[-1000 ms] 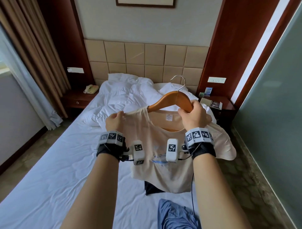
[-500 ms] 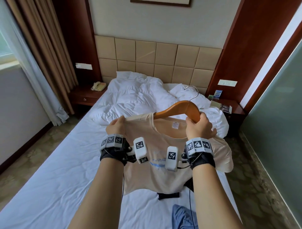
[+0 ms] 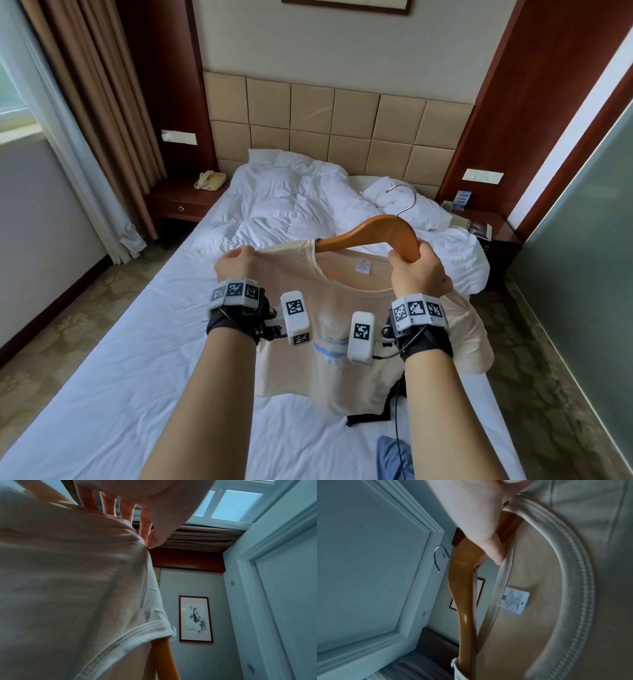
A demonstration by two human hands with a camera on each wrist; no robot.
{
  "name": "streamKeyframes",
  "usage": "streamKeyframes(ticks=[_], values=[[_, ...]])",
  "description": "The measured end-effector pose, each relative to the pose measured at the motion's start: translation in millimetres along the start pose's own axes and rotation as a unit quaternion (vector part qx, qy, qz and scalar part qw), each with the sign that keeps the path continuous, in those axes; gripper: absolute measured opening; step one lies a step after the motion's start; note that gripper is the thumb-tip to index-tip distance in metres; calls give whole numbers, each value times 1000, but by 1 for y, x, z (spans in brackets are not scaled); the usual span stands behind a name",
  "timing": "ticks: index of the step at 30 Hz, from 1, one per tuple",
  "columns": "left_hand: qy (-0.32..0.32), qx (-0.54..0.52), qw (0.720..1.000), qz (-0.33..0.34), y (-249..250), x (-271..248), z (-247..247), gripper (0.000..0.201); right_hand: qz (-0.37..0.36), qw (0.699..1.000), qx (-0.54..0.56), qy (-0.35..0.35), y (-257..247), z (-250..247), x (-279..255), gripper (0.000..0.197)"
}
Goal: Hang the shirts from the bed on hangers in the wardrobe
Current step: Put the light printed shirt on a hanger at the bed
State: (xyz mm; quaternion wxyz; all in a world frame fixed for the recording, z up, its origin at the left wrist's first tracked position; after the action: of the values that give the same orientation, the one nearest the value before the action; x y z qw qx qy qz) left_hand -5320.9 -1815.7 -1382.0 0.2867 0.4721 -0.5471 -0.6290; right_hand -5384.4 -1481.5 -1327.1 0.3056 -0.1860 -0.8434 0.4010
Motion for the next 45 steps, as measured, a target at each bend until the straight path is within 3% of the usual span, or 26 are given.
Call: streamKeyframes(ticks=[5,9,11,16,19,23,26,30,32,34,36,39,45], values=[[22,64,994,84,23,1,0,27,-19,999,4,-33,-14,4,-2,20],[6,52,988,144,40,-8,11,23,-33,998,-10,-55,-20,11,-6,21],[-48,16,985,164,44,-14,24,19,-40,997,-14,-67,-22,14,-10,21],[-231,-14,967,112,39,-44,56,15,-66,992,-18,-105,-27,23,-21,24],[-297,26,944,142,37,-65,67,14,-83,987,-17,-136,-31,28,-29,26],[-363,80,908,193,35,-80,76,32,-108,982,-19,-153,-37,30,-37,26],[-356,120,898,228,36,-80,81,52,-115,978,-2,-171,-40,33,-42,25],[-309,111,910,252,35,-73,79,70,-126,971,51,-196,-42,38,-42,23],[-290,78,918,259,36,-71,77,67,-130,960,100,-226,-42,39,-42,23],[-265,54,923,274,41,-68,73,50,-134,959,111,-223,-38,37,-36,29],[-228,37,930,285,46,-60,67,41,-133,965,19,-223,-29,38,-27,45],[-196,6,936,293,52,-50,59,49,-81,963,-103,-237,-9,41,-20,59],[-183,-10,936,301,54,-47,53,49,-26,977,-69,-200,11,45,-15,58]])
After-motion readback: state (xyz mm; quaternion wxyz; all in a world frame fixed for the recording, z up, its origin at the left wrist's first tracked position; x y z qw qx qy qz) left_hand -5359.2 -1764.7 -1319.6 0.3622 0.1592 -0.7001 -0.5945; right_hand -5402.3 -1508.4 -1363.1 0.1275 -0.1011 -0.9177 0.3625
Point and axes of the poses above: each hand's wrist, its own x-axis towards the middle knuckle, its own z-axis out of the palm, y = z × x, the point moved 6 cm from there along x, towards the middle knuckle, and after that the axes turned 10 degrees about y, right-handed, at the moved point
